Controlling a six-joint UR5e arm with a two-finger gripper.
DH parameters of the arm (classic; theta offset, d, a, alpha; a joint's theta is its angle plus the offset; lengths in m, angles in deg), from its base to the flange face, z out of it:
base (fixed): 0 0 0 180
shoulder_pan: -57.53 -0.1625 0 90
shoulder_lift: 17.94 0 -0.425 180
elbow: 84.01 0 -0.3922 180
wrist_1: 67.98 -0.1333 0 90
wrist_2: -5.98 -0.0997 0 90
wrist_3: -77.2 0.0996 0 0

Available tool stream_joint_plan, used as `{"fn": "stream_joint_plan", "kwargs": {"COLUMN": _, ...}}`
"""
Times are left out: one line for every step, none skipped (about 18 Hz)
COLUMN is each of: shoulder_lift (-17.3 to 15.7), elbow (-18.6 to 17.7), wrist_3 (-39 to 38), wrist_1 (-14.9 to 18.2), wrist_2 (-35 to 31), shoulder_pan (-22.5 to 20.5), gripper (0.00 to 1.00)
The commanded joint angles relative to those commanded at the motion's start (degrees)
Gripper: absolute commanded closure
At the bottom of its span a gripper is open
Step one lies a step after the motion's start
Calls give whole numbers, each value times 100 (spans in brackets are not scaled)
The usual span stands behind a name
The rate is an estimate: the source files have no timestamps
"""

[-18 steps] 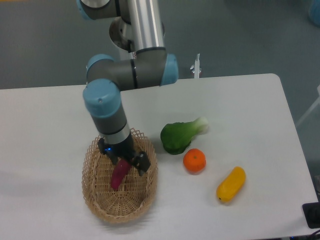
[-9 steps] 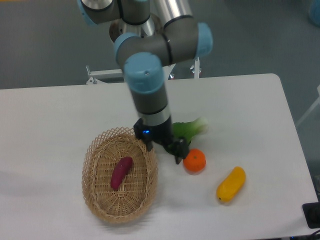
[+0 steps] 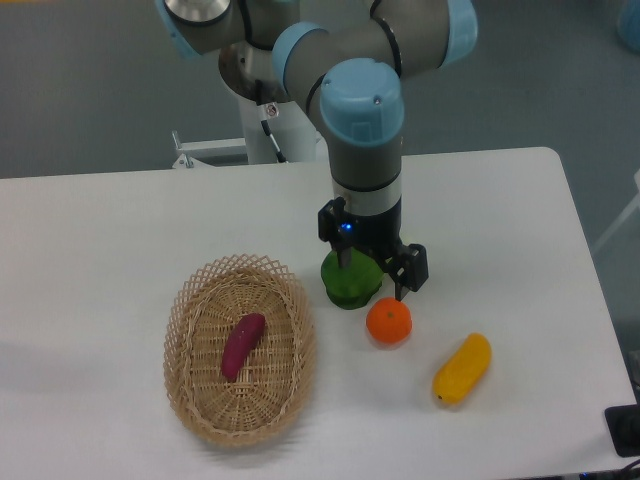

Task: Place the sweet potato in the basket

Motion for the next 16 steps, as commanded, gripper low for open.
{"fn": "stream_joint_plan", "kwargs": {"shoulder_lift": 0, "elbow": 9, "wrist_3": 0, "wrist_1": 0, "wrist_2": 0, "shoulder_pan": -9, "gripper": 0}}
{"fn": "stream_joint_plan", "kwargs": {"shoulder_lift": -9, "elbow": 9, "wrist_3": 0, "wrist_1": -9, "wrist_2": 0, "shoulder_pan": -9, "gripper": 0}}
{"fn": "stream_joint_plan", "kwargs": {"shoulder_lift": -9, "elbow": 9, "wrist_3": 0, "wrist_1": -9, "wrist_2": 0, "shoulder_pan": -9, "gripper": 0}}
{"fn": "stream_joint_plan", "kwargs": {"shoulder_lift": -18, "elbow": 9, "wrist_3": 0, "wrist_1": -17, "wrist_2": 0, "shoulder_pan": -35, "gripper": 0}}
{"fn": "stream_joint_plan", "kwargs": {"shoulder_lift": -44, "elbow": 9, "wrist_3": 0, "wrist_1": -18, "wrist_2": 9, "shoulder_pan": -53, "gripper": 0}}
{"fn": "stream_joint_plan", "kwargs": {"shoulder_lift": -44, "elbow": 0, "wrist_3": 0, "wrist_1": 0, "wrist_2": 9, "shoulder_pan": -61, "gripper": 0}}
{"fn": "stream_joint_plan", "kwargs": {"shoulder_lift": -44, "elbow": -9, "wrist_3": 0, "wrist_1": 0, "wrist_2": 9, "shoulder_pan": -62, "gripper": 0}}
{"fn": "stream_joint_plan", "kwargs": {"shoulder_lift": -44, "elbow": -17, "wrist_3": 0, "wrist_1": 0, "wrist_2": 9, "shoulder_pan": -62, "gripper": 0}}
{"fn": "stream_joint_plan", "kwargs": {"shoulder_lift": -44, "elbow": -18, "wrist_3": 0, "wrist_1": 0, "wrist_2": 9, "shoulder_pan": -70, "gripper": 0}}
{"fn": "stream_joint_plan", "kwargs": {"shoulder_lift": -53, "elbow": -18, "wrist_3": 0, "wrist_1": 0, "wrist_2": 9, "shoulder_pan": -70, "gripper": 0}}
{"fn": "stream_joint_plan", "kwargs": {"shoulder_lift": -53, "elbow": -9, "wrist_3": 0, "wrist_1": 0, "wrist_2": 17, "shoulder_pan": -70, "gripper": 0}}
{"fn": "stream_joint_plan", "kwargs": {"shoulder_lift": -53, "elbow": 0, "wrist_3": 0, "wrist_1": 0, "wrist_2": 18, "shoulder_pan": -70, "gripper": 0}}
{"fn": "stream_joint_plan", "kwargs": {"shoulder_lift": -53, "elbow": -9, "wrist_3": 0, "wrist_1": -9, "wrist_2": 18, "shoulder_pan": -62, "gripper": 0}}
{"fn": "stream_joint_plan", "kwargs": {"shoulder_lift": -53, "elbow": -9, "wrist_3": 0, "wrist_1": -9, "wrist_2": 18, "shoulder_pan": -62, "gripper": 0}}
{"fn": "stream_joint_plan", "kwargs": {"shoulder_lift": -53, "elbow": -9, "wrist_3": -9, "wrist_1": -9, "wrist_2": 18, "shoulder_pan": -62, "gripper": 0}}
{"fn": "stream_joint_plan", "kwargs": {"shoulder_lift": -53, "elbow": -17, "wrist_3": 0, "wrist_1": -9, "wrist_2": 18, "shoulder_pan": -62, "gripper": 0}}
